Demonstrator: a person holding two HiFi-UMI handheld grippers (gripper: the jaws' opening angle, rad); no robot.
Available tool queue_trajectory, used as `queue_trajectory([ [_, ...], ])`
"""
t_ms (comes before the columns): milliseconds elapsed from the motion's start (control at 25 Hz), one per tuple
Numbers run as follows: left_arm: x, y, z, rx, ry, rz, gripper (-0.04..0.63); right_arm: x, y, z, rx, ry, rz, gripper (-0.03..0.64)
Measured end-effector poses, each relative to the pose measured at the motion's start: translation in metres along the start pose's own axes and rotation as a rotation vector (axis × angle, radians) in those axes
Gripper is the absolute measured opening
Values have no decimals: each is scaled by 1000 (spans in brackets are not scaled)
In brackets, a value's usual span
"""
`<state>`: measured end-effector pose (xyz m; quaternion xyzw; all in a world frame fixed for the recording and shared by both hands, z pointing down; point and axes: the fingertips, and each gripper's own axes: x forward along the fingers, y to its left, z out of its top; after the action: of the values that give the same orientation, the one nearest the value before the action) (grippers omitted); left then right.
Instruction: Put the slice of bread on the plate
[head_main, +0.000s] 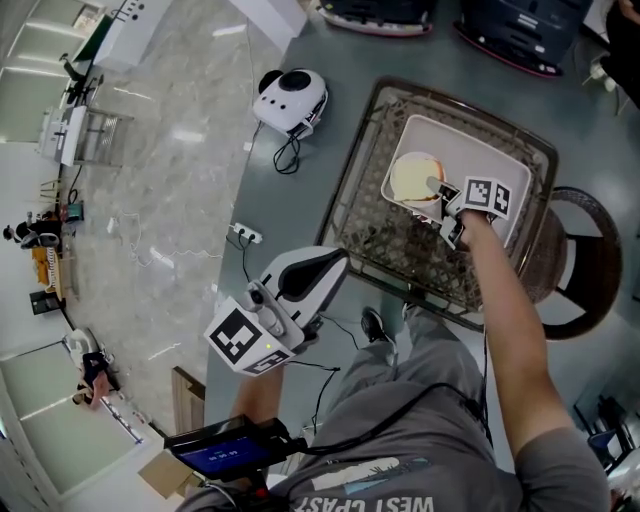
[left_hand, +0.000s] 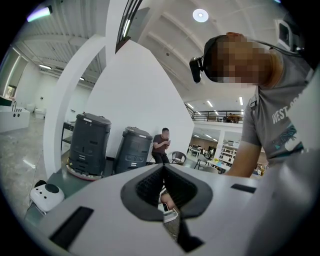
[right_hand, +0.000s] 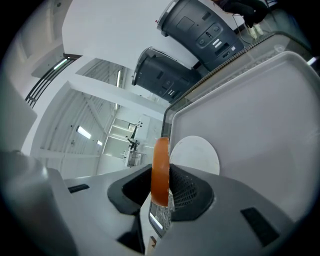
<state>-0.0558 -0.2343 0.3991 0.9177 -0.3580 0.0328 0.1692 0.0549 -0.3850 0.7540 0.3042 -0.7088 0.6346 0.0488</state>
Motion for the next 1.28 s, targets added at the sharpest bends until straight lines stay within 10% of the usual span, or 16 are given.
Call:
queue_trajectory([
  [760, 1, 5, -14, -22, 5, -13, 9, 14, -44, -2, -53, 114, -144, 92],
  [1280, -2, 10, -10, -30, -2, -17, 9, 13, -40, 1, -232, 155, -287, 216],
])
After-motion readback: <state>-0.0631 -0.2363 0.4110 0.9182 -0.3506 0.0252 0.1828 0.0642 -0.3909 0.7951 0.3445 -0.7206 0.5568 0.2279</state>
